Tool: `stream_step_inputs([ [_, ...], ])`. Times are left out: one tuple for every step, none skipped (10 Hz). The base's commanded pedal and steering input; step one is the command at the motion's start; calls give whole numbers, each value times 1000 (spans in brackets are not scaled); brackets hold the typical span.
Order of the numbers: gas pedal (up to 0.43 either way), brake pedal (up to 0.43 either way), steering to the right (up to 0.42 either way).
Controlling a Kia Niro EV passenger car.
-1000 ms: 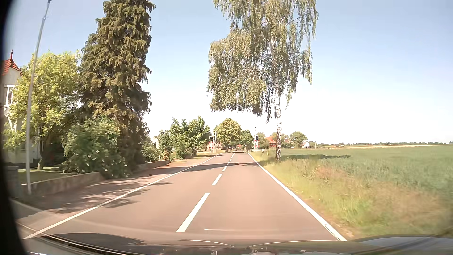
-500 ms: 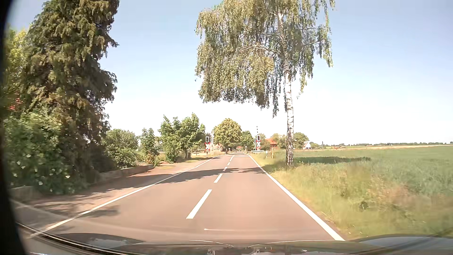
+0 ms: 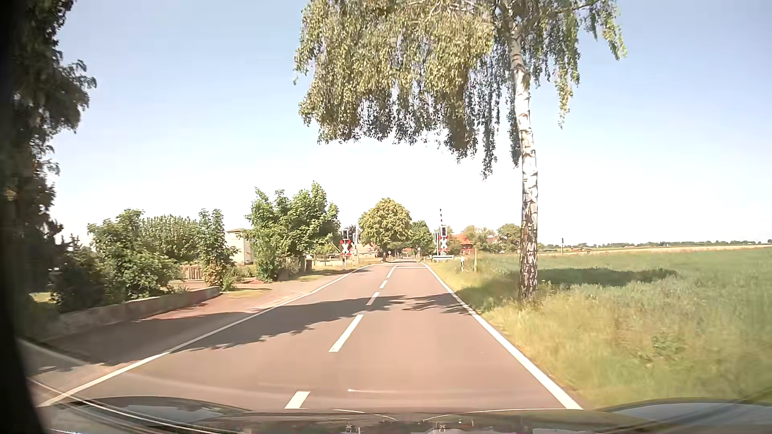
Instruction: Follow the waypoints while adhering to traffic rules and regulations
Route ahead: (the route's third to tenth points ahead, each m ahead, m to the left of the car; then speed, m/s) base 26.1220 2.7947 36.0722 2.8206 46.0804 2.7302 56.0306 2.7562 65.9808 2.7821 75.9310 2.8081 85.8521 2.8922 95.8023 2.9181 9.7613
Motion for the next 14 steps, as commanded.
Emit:
stream_step_inputs([
  [118, 0, 0],
  [118, 0, 0],
  [118, 0, 0],
  [118, 0, 0],
  [118, 0, 0],
  [118, 0, 0],
  [118, 0, 0],
  [118, 0, 0],
  [118, 0, 0],
  [118, 0, 0],
  [118, 0, -1],
  [118, 0, -1],
  [118, 0, -1],
  [118, 0, -1],
])
